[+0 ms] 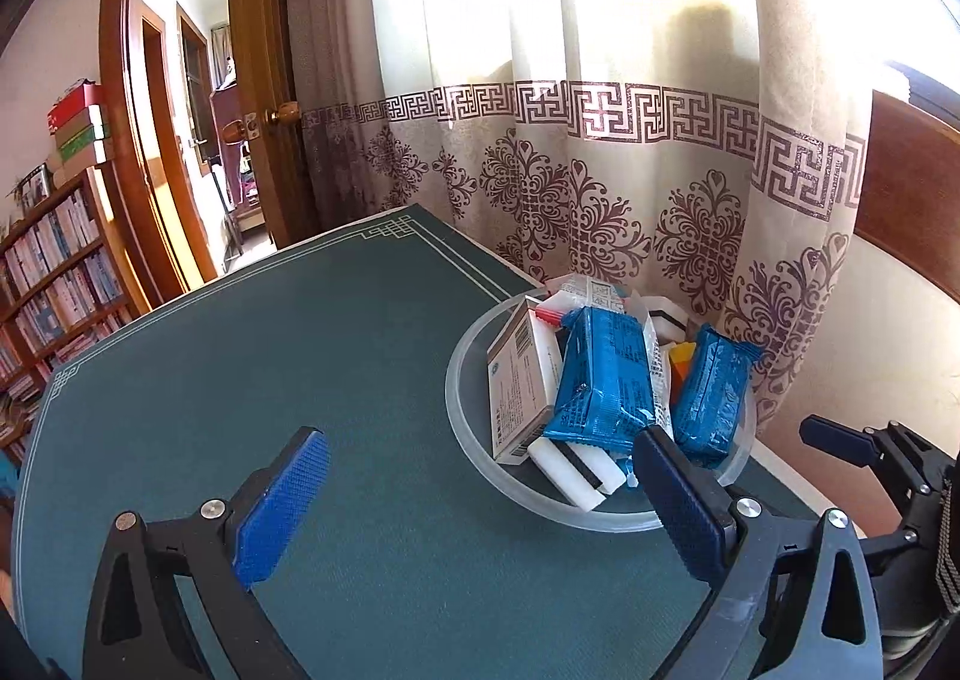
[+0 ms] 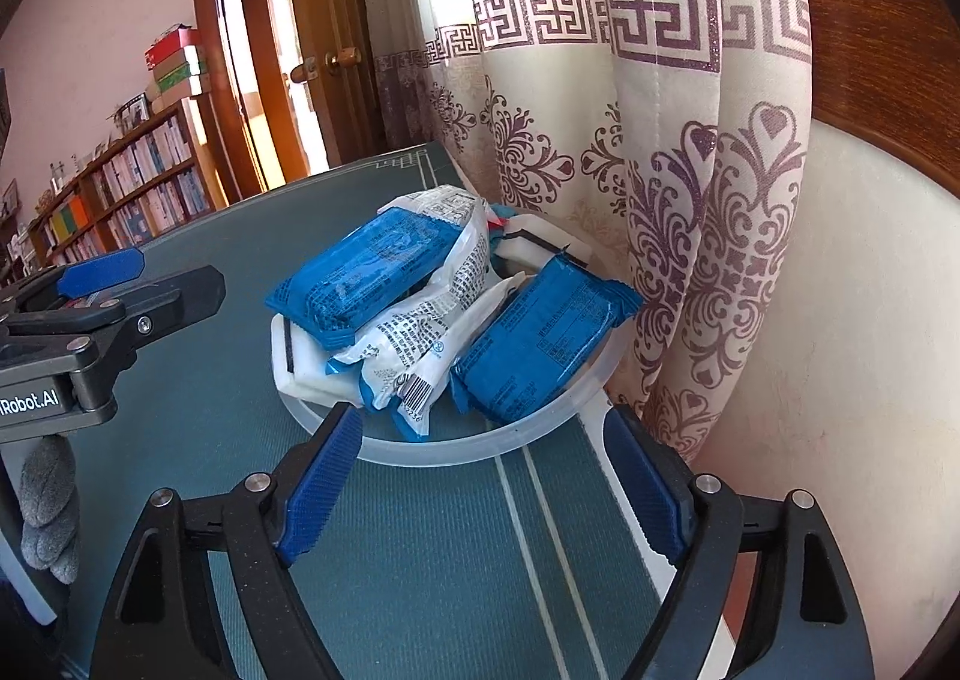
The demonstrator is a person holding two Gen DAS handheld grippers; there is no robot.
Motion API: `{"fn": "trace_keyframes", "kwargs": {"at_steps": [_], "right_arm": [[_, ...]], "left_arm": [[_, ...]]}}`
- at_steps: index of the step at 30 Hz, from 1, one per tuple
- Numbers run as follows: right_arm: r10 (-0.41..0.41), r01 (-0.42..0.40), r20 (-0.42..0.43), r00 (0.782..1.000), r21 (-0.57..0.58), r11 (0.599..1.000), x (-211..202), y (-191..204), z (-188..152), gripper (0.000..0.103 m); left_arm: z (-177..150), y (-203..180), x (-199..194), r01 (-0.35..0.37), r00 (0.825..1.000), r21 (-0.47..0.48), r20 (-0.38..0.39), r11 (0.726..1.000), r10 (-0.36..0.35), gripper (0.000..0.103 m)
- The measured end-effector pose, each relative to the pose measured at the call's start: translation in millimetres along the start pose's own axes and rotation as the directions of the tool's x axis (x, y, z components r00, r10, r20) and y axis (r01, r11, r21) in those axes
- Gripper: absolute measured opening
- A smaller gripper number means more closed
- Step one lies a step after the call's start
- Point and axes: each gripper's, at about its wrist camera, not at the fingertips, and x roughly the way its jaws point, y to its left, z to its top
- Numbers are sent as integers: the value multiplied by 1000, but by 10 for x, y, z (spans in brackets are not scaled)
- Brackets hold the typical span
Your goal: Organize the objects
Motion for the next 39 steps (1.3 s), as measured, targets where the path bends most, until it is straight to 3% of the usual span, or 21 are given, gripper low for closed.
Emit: {"fn": "trace_keyframes", "kwargs": {"at_steps": [8, 17, 24, 39], "right_arm": [[10, -10, 17, 1000, -10, 1000, -86, 63, -3, 95], [-11, 20, 131, 991, -61, 998, -363, 166, 46, 101], [-22, 41, 160, 987, -118, 992, -456, 292, 41, 102], [-37, 55, 147, 988, -114, 992, -399, 267, 49, 103]], "left_arm": [[-46, 79, -211, -77, 996, -38, 33, 996, 79, 103], [-79, 129, -380, -109, 993, -82, 46, 991, 113, 103], [-120, 113, -442, -113, 992, -82, 45, 990, 117, 103], [-185, 17, -450, -107, 994, -60, 24, 992, 108, 103]]}}
